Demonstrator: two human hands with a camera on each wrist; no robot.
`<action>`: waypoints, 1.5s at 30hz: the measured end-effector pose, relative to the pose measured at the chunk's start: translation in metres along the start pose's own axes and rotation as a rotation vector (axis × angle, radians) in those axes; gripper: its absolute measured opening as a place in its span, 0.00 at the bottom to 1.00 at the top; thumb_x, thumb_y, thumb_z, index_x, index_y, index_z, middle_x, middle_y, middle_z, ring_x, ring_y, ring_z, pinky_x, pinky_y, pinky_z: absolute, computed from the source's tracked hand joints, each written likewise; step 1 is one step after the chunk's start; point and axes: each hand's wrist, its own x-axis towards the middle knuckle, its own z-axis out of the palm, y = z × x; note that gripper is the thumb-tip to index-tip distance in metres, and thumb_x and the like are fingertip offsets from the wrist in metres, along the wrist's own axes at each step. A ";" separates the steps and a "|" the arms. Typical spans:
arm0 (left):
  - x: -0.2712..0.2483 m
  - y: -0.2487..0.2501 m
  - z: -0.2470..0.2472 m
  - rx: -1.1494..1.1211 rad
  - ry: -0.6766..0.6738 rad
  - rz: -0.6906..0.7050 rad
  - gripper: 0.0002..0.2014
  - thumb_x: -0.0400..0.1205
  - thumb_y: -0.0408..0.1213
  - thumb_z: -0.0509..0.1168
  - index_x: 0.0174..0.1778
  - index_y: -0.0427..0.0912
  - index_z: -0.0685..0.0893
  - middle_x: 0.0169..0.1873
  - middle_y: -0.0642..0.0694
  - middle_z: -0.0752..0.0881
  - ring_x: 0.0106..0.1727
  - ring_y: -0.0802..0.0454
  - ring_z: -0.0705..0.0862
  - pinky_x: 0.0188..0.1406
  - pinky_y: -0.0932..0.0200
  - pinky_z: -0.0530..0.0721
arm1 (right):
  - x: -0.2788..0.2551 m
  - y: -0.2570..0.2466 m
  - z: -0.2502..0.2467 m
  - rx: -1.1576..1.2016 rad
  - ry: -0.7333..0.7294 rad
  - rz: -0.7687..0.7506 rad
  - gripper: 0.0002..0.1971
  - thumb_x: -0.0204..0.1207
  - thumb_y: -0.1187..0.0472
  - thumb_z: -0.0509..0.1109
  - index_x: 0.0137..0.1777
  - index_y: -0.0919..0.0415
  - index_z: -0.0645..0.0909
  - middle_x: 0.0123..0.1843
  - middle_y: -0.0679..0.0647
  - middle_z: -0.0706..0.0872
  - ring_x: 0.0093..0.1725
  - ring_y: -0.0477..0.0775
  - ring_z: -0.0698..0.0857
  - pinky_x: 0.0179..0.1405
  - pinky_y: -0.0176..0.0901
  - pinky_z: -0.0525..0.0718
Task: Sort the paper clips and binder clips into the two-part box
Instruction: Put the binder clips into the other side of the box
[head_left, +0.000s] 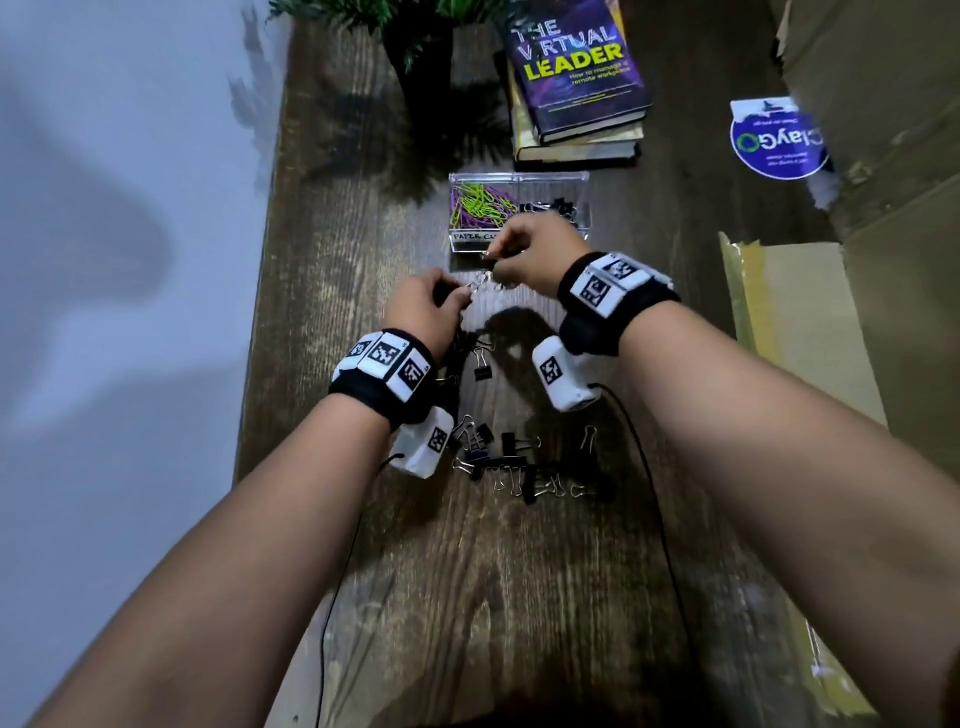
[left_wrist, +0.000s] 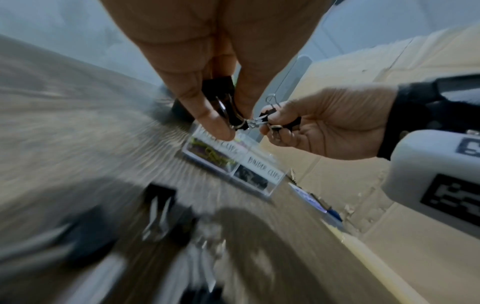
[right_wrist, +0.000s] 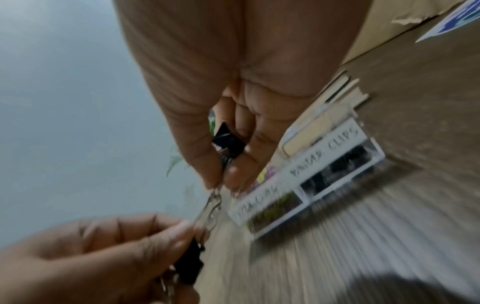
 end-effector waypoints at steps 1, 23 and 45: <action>0.005 0.008 -0.001 -0.056 -0.007 0.001 0.03 0.80 0.39 0.68 0.42 0.45 0.84 0.36 0.46 0.88 0.39 0.46 0.87 0.48 0.47 0.88 | 0.002 -0.003 -0.011 0.043 -0.004 0.006 0.12 0.66 0.76 0.75 0.35 0.58 0.80 0.35 0.55 0.86 0.32 0.50 0.86 0.43 0.49 0.90; 0.104 0.121 0.031 0.545 -0.073 0.226 0.15 0.78 0.43 0.68 0.54 0.36 0.86 0.53 0.38 0.87 0.55 0.40 0.85 0.50 0.54 0.81 | 0.039 0.021 -0.088 -0.240 0.354 0.064 0.12 0.70 0.67 0.72 0.54 0.57 0.86 0.50 0.54 0.88 0.51 0.51 0.87 0.56 0.40 0.85; -0.045 -0.021 -0.014 0.534 -0.123 -0.010 0.04 0.76 0.39 0.70 0.42 0.48 0.80 0.47 0.43 0.86 0.49 0.42 0.86 0.49 0.54 0.82 | -0.073 0.044 0.069 -0.469 -0.093 -0.055 0.14 0.76 0.56 0.71 0.61 0.56 0.82 0.59 0.57 0.79 0.62 0.59 0.79 0.63 0.48 0.78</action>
